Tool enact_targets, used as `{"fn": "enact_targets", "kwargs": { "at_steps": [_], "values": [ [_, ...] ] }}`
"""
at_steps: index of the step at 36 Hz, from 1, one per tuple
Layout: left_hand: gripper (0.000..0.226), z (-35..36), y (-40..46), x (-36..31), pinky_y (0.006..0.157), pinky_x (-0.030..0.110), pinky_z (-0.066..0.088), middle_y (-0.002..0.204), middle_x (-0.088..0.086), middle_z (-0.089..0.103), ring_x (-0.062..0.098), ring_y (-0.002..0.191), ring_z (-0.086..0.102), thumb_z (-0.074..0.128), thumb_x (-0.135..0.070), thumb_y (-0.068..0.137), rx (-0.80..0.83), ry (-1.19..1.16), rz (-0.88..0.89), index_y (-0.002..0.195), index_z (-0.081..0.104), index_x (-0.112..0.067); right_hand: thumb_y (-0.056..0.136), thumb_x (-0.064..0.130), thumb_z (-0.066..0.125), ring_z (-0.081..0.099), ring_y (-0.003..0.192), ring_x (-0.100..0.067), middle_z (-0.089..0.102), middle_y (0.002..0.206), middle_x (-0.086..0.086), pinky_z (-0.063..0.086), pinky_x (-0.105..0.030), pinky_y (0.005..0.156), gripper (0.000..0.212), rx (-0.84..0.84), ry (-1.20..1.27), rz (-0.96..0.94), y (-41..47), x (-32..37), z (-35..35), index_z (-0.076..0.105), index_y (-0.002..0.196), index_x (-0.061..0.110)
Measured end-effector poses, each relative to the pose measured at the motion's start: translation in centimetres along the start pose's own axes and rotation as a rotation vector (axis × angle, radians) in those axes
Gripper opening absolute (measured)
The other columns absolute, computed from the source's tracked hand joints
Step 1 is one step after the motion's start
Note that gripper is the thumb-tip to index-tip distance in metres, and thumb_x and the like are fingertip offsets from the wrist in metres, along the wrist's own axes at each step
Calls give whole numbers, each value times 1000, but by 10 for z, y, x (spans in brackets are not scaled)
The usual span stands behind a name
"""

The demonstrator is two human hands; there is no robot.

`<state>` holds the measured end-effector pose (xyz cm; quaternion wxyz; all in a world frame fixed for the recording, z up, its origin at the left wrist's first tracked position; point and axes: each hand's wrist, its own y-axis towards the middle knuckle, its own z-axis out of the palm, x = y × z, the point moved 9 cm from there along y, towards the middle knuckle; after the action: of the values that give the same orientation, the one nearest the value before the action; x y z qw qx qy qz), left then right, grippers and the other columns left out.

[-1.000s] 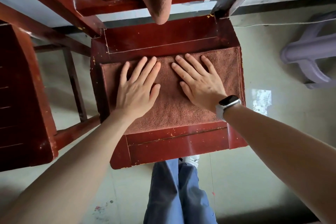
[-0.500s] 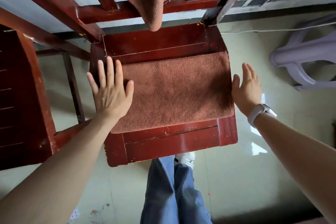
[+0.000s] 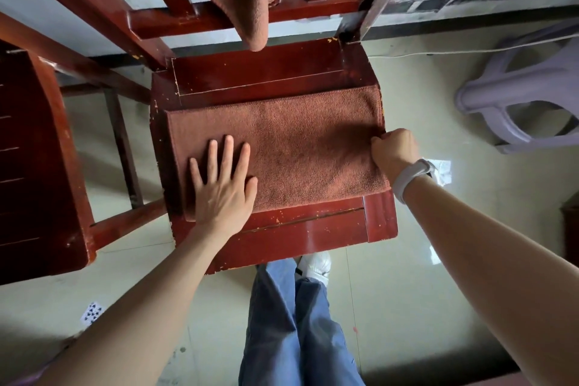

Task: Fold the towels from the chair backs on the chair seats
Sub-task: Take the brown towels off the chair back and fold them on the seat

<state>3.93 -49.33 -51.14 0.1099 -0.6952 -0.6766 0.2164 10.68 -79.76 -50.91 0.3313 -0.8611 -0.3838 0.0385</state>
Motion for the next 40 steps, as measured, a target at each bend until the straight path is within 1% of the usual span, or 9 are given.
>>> {"fn": "enact_targets", "kwargs": {
  "at_steps": [3, 9, 12, 14, 18, 26, 31, 35, 40],
  "values": [
    [62, -1, -1, 0, 110, 59, 2, 157, 7, 6, 28, 144, 1, 40, -38, 94, 9, -10, 4, 147, 14, -22, 85, 11, 46, 55, 94, -35, 50, 86, -18, 40, -38, 74, 22, 23, -25, -11, -4, 6, 2, 59, 87, -7],
    [57, -9, 1, 2, 112, 56, 6, 157, 4, 7, 26, 144, 1, 38, -37, 95, 2, -89, 36, 146, 20, -22, 83, 12, 49, 34, 56, -27, 38, 61, -12, 29, -31, 58, 27, -28, 41, -91, -19, 11, -8, 41, 57, 4],
    [49, -23, -1, 5, 112, 54, 13, 153, 6, 23, 25, 143, 14, 45, -30, 94, -72, -263, 22, 140, 37, -15, 81, 13, 56, 46, 58, -29, 51, 61, -13, 39, -33, 57, 18, -40, 194, -119, -29, 17, -17, 57, 67, 1],
    [41, -35, -6, 10, 112, 50, 23, 146, 9, 38, 25, 138, 29, 50, -22, 93, -149, -442, -9, 132, 48, -10, 80, 16, 62, 56, 71, -27, 60, 73, -12, 48, -36, 67, 13, -6, 304, -134, -40, 26, -20, 62, 82, 3],
    [28, -46, -24, 28, 95, 15, 36, 125, 6, 58, 15, 116, 53, 51, -16, 93, -199, -849, -164, 119, 59, -9, 80, 16, 65, 55, 59, -17, 58, 61, 5, 50, -30, 62, 22, 152, 455, -216, -77, 66, -10, 56, 61, 21],
    [42, 8, -63, 51, 81, 31, 47, 106, 0, 68, 15, 102, 61, 30, -44, 97, 97, -2068, -740, 113, 57, -16, 85, 3, 56, 63, 60, -13, 62, 74, -4, 59, -27, 58, 10, 668, 560, -248, -179, 165, 95, 59, 93, 7],
    [35, 17, -78, 64, 83, 31, 50, 123, 7, 59, 17, 104, 60, 50, -36, 92, 69, -1875, -798, 118, 53, -13, 89, 9, 40, 59, 70, -22, 63, 82, -5, 48, -24, 58, 25, 366, 83, -627, -168, 203, 94, 64, 87, 15],
    [28, 13, -79, 86, 87, 30, 50, 109, 14, 66, 21, 94, 64, 64, -20, 86, -146, -1397, -723, 110, 63, -6, 91, 17, 39, 44, 115, -25, 55, 122, -5, 29, -36, 95, 32, 133, -263, -933, -160, 238, 103, 59, 116, 19],
    [28, -15, -78, 84, 78, 11, 36, 106, 11, 69, 24, 98, 64, 62, -12, 86, -334, -1038, -653, 113, 64, -5, 95, 26, 38, 33, 126, -23, 46, 134, -1, 25, -44, 102, 38, 168, -582, -1079, -149, 260, 114, 45, 133, 25]
  ]
}}
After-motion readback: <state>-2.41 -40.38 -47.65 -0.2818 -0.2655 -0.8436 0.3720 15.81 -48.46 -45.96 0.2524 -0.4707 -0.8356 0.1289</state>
